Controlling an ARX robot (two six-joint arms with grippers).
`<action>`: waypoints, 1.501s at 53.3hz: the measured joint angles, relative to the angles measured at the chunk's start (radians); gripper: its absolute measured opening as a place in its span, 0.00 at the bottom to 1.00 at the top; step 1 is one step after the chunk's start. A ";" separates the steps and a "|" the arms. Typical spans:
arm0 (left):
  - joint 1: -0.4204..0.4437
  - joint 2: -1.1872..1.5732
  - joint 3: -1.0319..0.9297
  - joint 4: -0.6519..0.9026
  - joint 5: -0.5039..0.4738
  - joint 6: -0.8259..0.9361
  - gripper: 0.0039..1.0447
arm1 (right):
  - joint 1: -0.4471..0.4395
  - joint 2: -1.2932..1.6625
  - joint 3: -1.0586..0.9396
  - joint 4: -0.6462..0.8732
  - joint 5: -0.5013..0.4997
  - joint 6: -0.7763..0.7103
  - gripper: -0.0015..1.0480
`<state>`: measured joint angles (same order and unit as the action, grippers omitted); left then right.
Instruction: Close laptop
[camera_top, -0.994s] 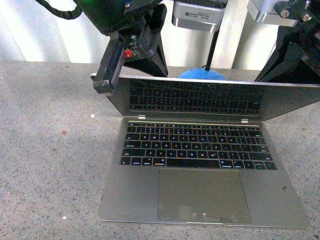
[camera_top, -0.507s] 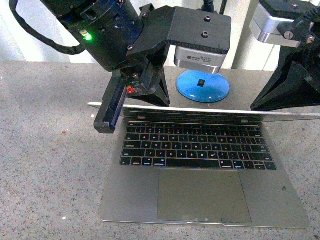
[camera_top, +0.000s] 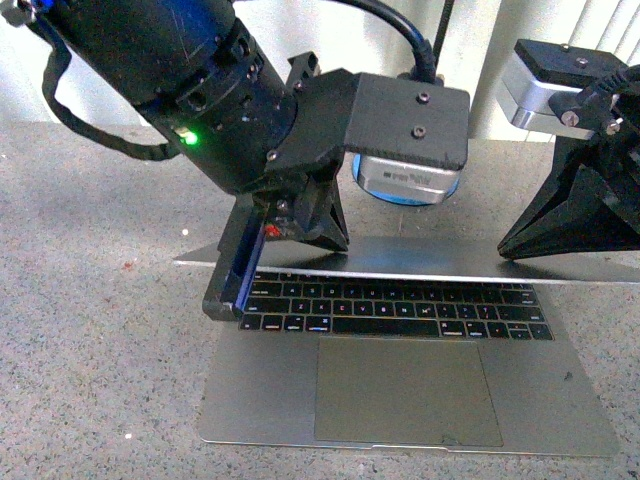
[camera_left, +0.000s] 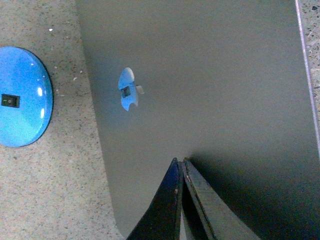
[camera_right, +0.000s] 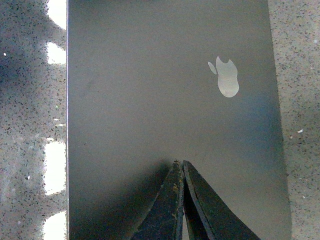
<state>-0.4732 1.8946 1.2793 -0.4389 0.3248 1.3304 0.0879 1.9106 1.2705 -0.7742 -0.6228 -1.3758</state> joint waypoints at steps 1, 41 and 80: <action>-0.001 0.000 -0.003 0.003 0.000 0.000 0.03 | 0.000 0.000 -0.004 0.004 0.000 0.002 0.03; -0.037 0.047 -0.152 0.169 0.038 -0.049 0.03 | 0.005 0.047 -0.128 0.140 -0.021 0.027 0.03; -0.059 0.145 -0.235 0.302 0.057 -0.105 0.03 | 0.006 0.154 -0.228 0.249 0.006 0.056 0.03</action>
<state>-0.5323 2.0392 1.0443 -0.1368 0.3820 1.2259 0.0940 2.0644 1.0424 -0.5251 -0.6163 -1.3201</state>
